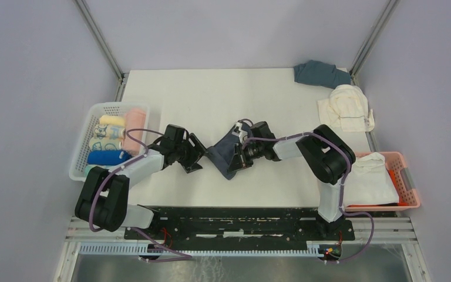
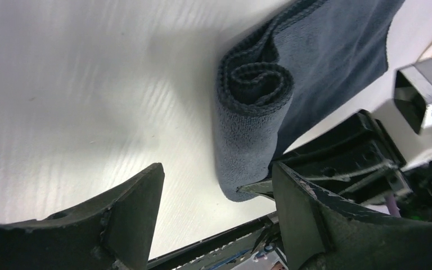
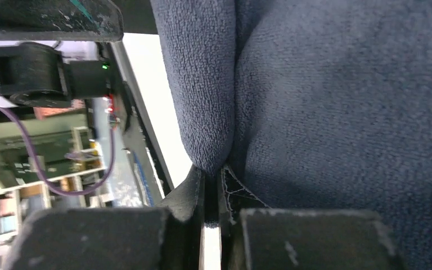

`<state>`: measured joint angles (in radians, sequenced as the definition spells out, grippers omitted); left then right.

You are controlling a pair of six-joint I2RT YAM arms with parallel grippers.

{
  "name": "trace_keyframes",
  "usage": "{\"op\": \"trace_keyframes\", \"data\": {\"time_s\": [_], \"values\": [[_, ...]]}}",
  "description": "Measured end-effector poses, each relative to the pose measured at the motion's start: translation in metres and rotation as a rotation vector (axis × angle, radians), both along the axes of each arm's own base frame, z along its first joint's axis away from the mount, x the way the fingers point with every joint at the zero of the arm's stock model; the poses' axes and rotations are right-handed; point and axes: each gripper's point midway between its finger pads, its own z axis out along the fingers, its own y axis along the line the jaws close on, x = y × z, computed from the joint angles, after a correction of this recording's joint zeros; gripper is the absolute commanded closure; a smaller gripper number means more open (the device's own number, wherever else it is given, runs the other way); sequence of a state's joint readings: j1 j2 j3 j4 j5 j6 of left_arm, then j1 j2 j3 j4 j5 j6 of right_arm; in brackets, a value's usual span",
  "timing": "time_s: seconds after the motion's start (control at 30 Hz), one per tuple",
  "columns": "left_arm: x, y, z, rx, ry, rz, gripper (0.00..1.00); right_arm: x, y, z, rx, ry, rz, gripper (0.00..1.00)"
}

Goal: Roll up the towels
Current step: Roll the towel at the center of the board.

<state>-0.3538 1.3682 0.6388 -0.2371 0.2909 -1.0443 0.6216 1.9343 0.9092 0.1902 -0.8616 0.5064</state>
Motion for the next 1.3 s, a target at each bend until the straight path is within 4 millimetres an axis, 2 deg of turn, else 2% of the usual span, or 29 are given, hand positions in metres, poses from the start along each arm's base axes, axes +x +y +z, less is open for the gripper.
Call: {"op": "trace_keyframes", "data": {"time_s": [0.33, 0.53, 0.7, 0.83, 0.93, 1.1, 1.3], "values": [[0.02, -0.016, -0.009, -0.047, 0.004, -0.028, 0.24, 0.021, -0.015, -0.01, 0.121, 0.234, -0.125, 0.93], [0.041, -0.025, -0.012, -0.056, -0.009, -0.032, 0.27, 0.028, -0.016, -0.008, 0.11, 0.259, -0.126, 0.92], [0.059, -0.031, -0.016, -0.055, -0.01, -0.032, 0.37, 0.029, -0.016, -0.009, 0.085, 0.27, -0.121, 0.89], [0.07, -0.034, -0.024, -0.043, 0.005, -0.026, 0.53, 0.031, -0.017, -0.01, 0.051, 0.26, -0.113, 0.79], [0.072, -0.033, -0.028, -0.027, 0.02, -0.019, 0.62, 0.036, -0.021, -0.006, 0.001, 0.215, -0.112, 0.7], [0.074, -0.032, -0.031, -0.009, 0.04, -0.014, 0.65, 0.045, -0.031, 0.012, -0.118, 0.041, -0.119, 0.53], [0.073, -0.032, -0.031, 0.014, 0.062, -0.013, 0.65, 0.036, -0.03, 0.045, -0.285, -0.289, -0.062, 0.46]]}}
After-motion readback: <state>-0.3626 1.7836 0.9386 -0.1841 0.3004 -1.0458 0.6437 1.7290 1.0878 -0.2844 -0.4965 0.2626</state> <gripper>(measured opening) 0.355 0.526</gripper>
